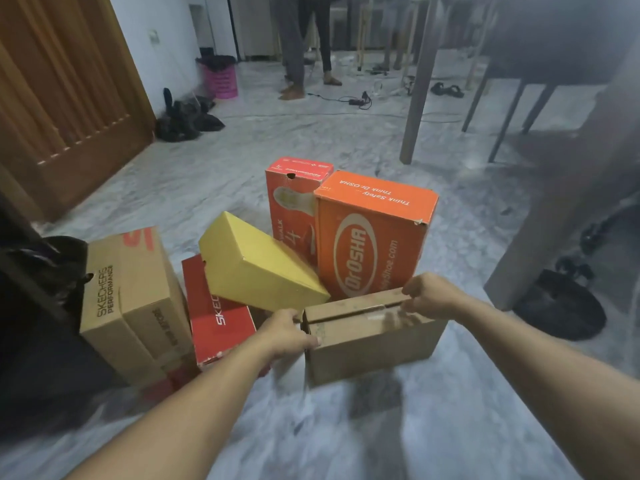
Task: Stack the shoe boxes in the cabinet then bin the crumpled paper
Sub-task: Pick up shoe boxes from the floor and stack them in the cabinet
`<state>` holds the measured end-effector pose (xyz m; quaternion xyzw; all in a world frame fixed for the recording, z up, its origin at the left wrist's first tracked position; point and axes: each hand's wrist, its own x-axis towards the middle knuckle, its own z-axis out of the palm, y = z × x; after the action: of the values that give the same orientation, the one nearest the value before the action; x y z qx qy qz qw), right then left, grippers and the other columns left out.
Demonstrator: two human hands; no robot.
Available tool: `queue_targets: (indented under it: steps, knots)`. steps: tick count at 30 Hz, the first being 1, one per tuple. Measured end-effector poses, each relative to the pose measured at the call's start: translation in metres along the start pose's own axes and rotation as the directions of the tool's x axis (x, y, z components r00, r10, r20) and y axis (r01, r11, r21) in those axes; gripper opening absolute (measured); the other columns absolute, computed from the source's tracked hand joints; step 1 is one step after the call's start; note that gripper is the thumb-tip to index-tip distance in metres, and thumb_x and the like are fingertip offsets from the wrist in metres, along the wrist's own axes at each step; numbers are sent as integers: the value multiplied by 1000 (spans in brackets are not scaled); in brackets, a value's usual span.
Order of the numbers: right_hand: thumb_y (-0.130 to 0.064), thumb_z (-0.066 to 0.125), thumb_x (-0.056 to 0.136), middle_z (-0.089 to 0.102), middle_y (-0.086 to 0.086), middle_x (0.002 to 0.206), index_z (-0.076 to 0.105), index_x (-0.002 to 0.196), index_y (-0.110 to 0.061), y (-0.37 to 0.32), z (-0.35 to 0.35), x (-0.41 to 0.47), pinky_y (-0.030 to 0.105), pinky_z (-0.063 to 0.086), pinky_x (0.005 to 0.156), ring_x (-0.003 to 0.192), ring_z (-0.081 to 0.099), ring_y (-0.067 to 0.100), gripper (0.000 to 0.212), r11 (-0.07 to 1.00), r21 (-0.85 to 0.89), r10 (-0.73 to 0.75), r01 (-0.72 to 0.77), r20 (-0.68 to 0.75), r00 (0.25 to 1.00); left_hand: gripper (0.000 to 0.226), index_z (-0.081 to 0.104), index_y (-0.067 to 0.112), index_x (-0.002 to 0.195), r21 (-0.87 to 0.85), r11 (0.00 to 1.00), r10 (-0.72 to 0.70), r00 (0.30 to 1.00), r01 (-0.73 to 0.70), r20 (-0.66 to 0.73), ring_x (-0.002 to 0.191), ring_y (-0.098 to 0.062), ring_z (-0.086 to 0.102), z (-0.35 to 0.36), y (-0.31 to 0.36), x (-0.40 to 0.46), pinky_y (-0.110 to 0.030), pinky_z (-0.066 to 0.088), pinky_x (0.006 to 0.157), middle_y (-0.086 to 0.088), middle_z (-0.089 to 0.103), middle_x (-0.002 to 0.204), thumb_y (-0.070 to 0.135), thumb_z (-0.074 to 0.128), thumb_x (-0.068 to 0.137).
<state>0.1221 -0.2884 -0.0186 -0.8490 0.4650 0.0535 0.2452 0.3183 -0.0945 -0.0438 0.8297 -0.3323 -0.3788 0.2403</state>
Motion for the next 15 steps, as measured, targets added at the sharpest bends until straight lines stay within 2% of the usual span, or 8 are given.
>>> queue_targets:
  steps: [3,5,6,9,11,13,15]
  knots:
    - [-18,64,84,65,11,124,61,129,-11,17,5,13,27,49,82,111,61,25,46,993,65,104,-100,-57,993,59,54,15,124,-34,999,-38,995,35,-94,114,-23,56,13,-6,19,-26,42,88,-3,59,126,28,79,73]
    - [-23,63,86,63,12,126,58,131,-12,25,8,20,31,50,84,111,60,27,47,985,94,156,-146,-110,982,57,52,18,121,-101,993,-73,990,61,-124,113,-25,56,20,-9,30,-27,42,86,-4,59,127,30,79,73]
    - [-24,64,86,61,12,129,54,134,-12,29,10,24,33,50,88,114,59,28,50,981,103,175,-163,-124,977,53,51,19,118,-159,985,-87,989,67,-119,106,-22,58,23,-11,35,-26,43,83,-3,60,123,29,79,75]
    - [-23,68,85,50,14,143,39,145,-7,38,16,35,35,46,97,128,49,31,68,974,122,202,-191,-86,976,41,49,14,115,-345,935,-115,992,89,-56,73,-8,56,35,-15,47,-15,42,51,0,61,96,13,73,83]
    - [-22,71,85,48,15,142,32,147,-4,42,20,39,36,48,97,125,50,31,76,955,197,230,-220,-30,973,31,54,11,110,-410,908,-114,993,90,-34,66,-8,55,41,-16,53,-9,42,43,0,60,84,5,70,84]
    - [-22,73,84,53,15,133,37,142,-2,46,25,41,36,51,91,111,55,28,71,937,257,249,-239,-10,968,21,62,11,103,-466,879,-111,994,103,10,67,-13,56,47,-15,58,-11,44,48,-2,64,81,3,67,85]
    - [-24,73,82,56,11,118,44,132,-4,47,30,41,31,52,71,96,56,24,61,921,295,271,-253,-19,962,23,67,8,102,-503,855,-117,992,125,47,75,-18,62,50,-15,61,-20,53,66,-4,71,86,8,73,79]
